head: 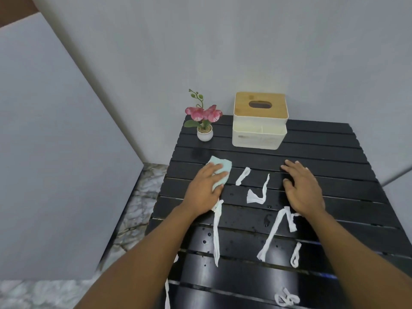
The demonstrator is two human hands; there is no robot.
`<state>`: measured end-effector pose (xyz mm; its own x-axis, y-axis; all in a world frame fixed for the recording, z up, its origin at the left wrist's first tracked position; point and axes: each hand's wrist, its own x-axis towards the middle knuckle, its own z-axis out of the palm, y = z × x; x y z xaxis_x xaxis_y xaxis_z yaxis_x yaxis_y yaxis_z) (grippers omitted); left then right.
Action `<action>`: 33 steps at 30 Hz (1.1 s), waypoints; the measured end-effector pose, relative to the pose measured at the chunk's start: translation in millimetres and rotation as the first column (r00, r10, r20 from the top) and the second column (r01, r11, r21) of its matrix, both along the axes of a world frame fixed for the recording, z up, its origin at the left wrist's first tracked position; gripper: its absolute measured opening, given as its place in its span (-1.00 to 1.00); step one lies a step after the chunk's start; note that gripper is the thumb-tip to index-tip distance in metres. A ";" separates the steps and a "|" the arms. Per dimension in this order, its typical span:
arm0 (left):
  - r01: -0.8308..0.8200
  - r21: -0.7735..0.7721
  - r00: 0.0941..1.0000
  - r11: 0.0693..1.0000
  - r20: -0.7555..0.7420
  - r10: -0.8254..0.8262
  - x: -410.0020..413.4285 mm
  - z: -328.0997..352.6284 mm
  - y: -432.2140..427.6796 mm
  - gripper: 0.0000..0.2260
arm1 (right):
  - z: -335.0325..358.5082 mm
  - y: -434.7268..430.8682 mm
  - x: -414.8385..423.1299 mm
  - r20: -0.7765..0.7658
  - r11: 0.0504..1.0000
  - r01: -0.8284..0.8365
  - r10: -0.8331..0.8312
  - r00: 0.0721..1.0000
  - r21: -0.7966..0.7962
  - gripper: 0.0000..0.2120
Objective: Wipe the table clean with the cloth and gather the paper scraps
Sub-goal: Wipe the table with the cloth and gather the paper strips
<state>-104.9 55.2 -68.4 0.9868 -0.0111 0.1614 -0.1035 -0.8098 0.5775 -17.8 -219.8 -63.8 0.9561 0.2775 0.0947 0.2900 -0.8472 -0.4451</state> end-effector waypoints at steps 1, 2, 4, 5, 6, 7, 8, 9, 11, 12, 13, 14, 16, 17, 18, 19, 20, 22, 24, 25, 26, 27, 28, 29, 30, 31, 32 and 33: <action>0.040 -0.050 0.999 0.998 -0.003 -0.040 -0.9 0.4 -2.7 -0.67 | -0.1 0.0 -0.2 0.000 1.000 -0.005 0.005 1.000 -0.004 -0.60; 0.063 -0.080 0.998 0.995 -0.009 -0.064 -1.9 1.2 -2.2 -0.68 | -0.2 -0.2 -0.9 0.000 1.000 -0.012 0.012 1.000 -0.007 -0.60; 0.034 -0.095 0.999 0.995 -0.005 -0.034 -3.8 5.4 7.4 -0.69 | -0.3 -0.8 -3.0 0.001 1.000 -0.023 0.023 1.000 -0.005 -0.60; -0.023 -0.089 1.000 0.996 0.018 0.025 -4.6 7.9 14.7 -0.70 | -0.2 -1.3 -3.8 0.002 1.000 -0.025 0.025 1.000 -0.004 -0.60; -0.103 -0.075 0.993 0.992 0.051 0.107 -6.7 9.6 22.7 -0.70 | 0.0 -2.0 -4.4 0.003 1.000 -0.028 0.028 1.000 -0.006 -0.60; -0.198 -0.056 0.976 0.979 0.079 0.202 -9.9 9.6 30.5 -0.71 | 0.1 -2.3 -4.8 0.006 0.999 -0.031 0.031 0.999 -0.011 -0.60; -0.290 -0.034 0.952 0.956 0.090 0.292 -14.5 8.7 35.8 -0.71 | 0.2 -2.7 -5.3 0.008 0.999 -0.034 0.034 0.999 -0.017 -0.59; -0.362 -0.013 0.929 0.932 0.082 0.362 -18.9 7.1 37.5 -0.70 | 0.5 -2.7 -5.3 0.006 0.999 -0.035 0.035 0.999 -0.020 -0.59; -0.415 0.025 0.909 0.909 0.058 0.413 -24.1 2.4 32.1 -0.69 | 1.7 -2.8 -5.4 -0.015 0.999 -0.033 0.033 0.999 -0.011 -0.58; -0.411 0.031 0.911 0.911 0.049 0.410 -24.4 0.8 27.0 -0.68 | 3.0 -3.4 -5.0 -0.036 0.999 -0.040 0.040 0.999 -0.006 -0.57; -0.390 0.028 0.920 0.920 0.037 0.389 -23.1 0.0 21.3 -0.68 | 4.9 -4.9 -4.4 -0.063 0.998 -0.056 0.055 0.997 -0.010 -0.56; -0.344 0.025 0.939 0.939 0.026 0.343 -21.8 0.7 15.1 -0.68 | 7.5 -7.7 -4.4 -0.093 0.996 -0.081 0.078 0.993 -0.024 -0.55; -0.181 0.017 0.984 0.983 0.007 0.181 -20.6 1.7 2.3 -0.67 | 12.8 -16.4 -7.3 -0.149 0.990 -0.129 0.120 0.982 -0.055 -0.55; -0.082 0.005 0.997 0.997 -0.005 0.082 -20.9 2.2 -4.4 -0.67 | 14.7 -21.9 -11.4 -0.172 0.988 -0.141 0.129 0.977 -0.056 -0.55; 0.006 -0.013 1.000 1.000 -0.021 -0.007 -21.7 1.7 -10.6 -0.67 | 15.7 -27.6 -17.5 -0.193 0.988 -0.145 0.134 0.972 -0.044 -0.56; 0.068 -0.035 0.997 0.997 -0.031 -0.069 -23.3 1.8 -16.3 -0.68 | 16.1 -33.6 -25.4 -0.211 0.990 -0.138 0.132 0.969 -0.017 -0.57; 0.087 -0.062 0.995 0.994 -0.034 -0.089 -24.3 2.4 -20.0 -0.68 | 16.4 -40.1 -34.5 -0.224 0.993 -0.116 0.118 0.967 0.020 -0.58; -0.002 -0.107 1.000 0.994 0.001 0.002 -25.7 9.3 -18.5 -0.70 | 17.4 -53.5 -53.5 -0.227 0.996 -0.057 0.072 0.971 0.071 -0.59; -0.178 -0.079 0.982 0.981 0.052 0.182 -34.0 14.7 -1.9 -0.72 | 15.0 -64.9 -75.3 -0.173 0.999 -0.036 0.039 0.984 0.024 -0.59; -0.255 -0.040 0.964 0.966 0.071 0.258 -41.4 14.3 10.1 -0.72 | 12.0 -68.7 -87.3 -0.134 0.999 -0.025 0.021 0.991 -0.026 -0.59; -0.307 0.005 0.949 0.952 0.079 0.306 -50.7 12.3 21.5 -0.72 | 8.6 -70.8 -99.9 -0.097 0.997 -0.003 -0.005 0.995 -0.080 -0.57; -0.329 0.049 0.942 0.943 0.078 0.325 -61.2 9.6 29.1 -0.72 | 5.3 -70.8 -111.6 -0.063 0.991 0.024 -0.032 0.997 -0.135 -0.53; -0.330 0.086 0.943 0.940 0.072 0.324 -71.5 6.0 31.7 -0.71 | 2.6 -69.0 -121.2 -0.034 0.981 0.046 -0.053 0.998 -0.189 -0.48; -0.319 0.108 0.947 0.942 0.067 0.313 -80.3 3.5 29.0 -0.71 | 1.5 -65.7 -127.9 -0.014 0.970 0.064 -0.069 0.998 -0.234 -0.44; -0.310 0.108 0.950 0.945 0.062 0.305 -86.1 2.0 21.9 -0.70 | 2.0 -62.7 -131.6 -0.003 0.962 0.078 -0.081 0.997 -0.263 -0.41; -0.305 0.094 0.952 0.948 0.059 0.301 -89.0 2.1 12.1 -0.69 | 3.0 -60.1 -132.4 -0.001 0.956 0.090 -0.094 0.996 -0.279 -0.39; -0.297 0.077 0.954 0.952 0.054 0.293 -88.9 3.4 0.6 -0.69 | 4.3 -59.0 -131.9 -0.003 0.953 0.100 -0.105 0.994 -0.287 -0.37; -0.279 0.067 0.960 0.958 0.047 0.276 -86.7 4.4 -11.4 -0.69 | 5.2 -58.5 -130.7 -0.006 0.950 0.107 -0.114 0.994 -0.292 -0.36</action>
<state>-191.7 43.8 -64.0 0.9463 0.2492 0.2062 0.1109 -0.8489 0.5167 -148.5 -278.3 -58.6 0.9832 0.1825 0.0036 0.1802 -0.9671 -0.1798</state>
